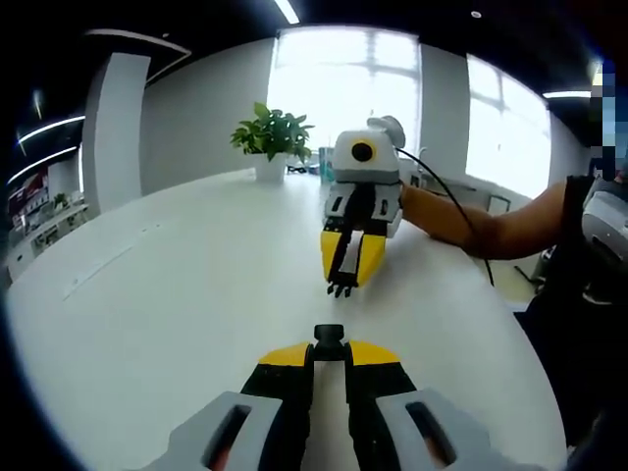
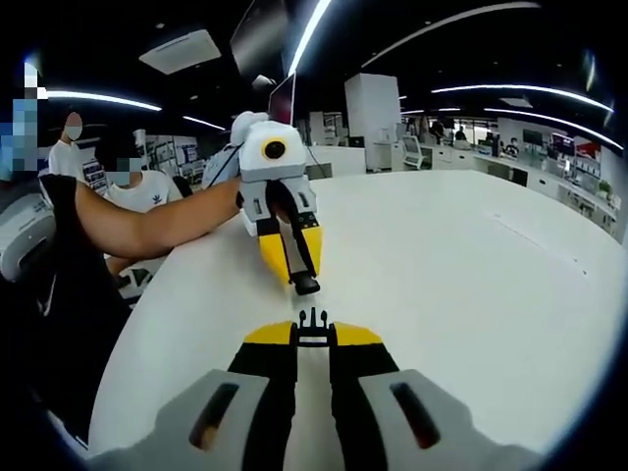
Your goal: Snap the two parts of the plastic buckle together until the buckle closes and remains connected.
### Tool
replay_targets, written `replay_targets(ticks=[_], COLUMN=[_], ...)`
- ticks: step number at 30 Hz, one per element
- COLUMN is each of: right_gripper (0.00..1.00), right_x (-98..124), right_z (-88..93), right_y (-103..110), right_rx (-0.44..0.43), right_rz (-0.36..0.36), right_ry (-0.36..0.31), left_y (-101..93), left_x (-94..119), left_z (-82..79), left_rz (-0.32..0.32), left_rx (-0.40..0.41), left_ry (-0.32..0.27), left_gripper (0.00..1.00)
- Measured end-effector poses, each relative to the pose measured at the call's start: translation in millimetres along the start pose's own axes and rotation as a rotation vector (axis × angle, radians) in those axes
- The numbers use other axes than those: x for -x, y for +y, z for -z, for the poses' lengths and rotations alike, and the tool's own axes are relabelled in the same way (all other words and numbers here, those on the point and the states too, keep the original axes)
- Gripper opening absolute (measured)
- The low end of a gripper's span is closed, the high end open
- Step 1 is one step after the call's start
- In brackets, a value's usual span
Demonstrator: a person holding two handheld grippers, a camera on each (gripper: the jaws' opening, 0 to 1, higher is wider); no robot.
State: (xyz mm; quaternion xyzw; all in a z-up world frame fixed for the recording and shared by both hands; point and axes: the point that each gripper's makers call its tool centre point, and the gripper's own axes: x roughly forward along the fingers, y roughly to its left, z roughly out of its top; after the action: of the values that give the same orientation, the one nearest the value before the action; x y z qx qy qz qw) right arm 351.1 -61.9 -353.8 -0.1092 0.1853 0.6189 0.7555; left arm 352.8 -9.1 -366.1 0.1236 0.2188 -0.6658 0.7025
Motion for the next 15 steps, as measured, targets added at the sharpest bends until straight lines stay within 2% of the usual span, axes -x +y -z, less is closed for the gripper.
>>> replay_targets(ticks=[7, 15], right_gripper=[0.10, 0.10], right_x=[-2, -3], right_z=[4.0, 4.9], right_y=[10, 16], right_rx=[-0.003, 0.002], right_rz=[-0.050, -0.070], right_ry=[0.022, 0.026], left_y=[-6.7, -14.1], left_x=[0, -3], left_z=[1.4, 3.1], left_rz=[0.037, 0.070], left_rx=[-0.002, -0.022], left_ry=[0.009, 0.014], left_gripper=[0.10, 0.10])
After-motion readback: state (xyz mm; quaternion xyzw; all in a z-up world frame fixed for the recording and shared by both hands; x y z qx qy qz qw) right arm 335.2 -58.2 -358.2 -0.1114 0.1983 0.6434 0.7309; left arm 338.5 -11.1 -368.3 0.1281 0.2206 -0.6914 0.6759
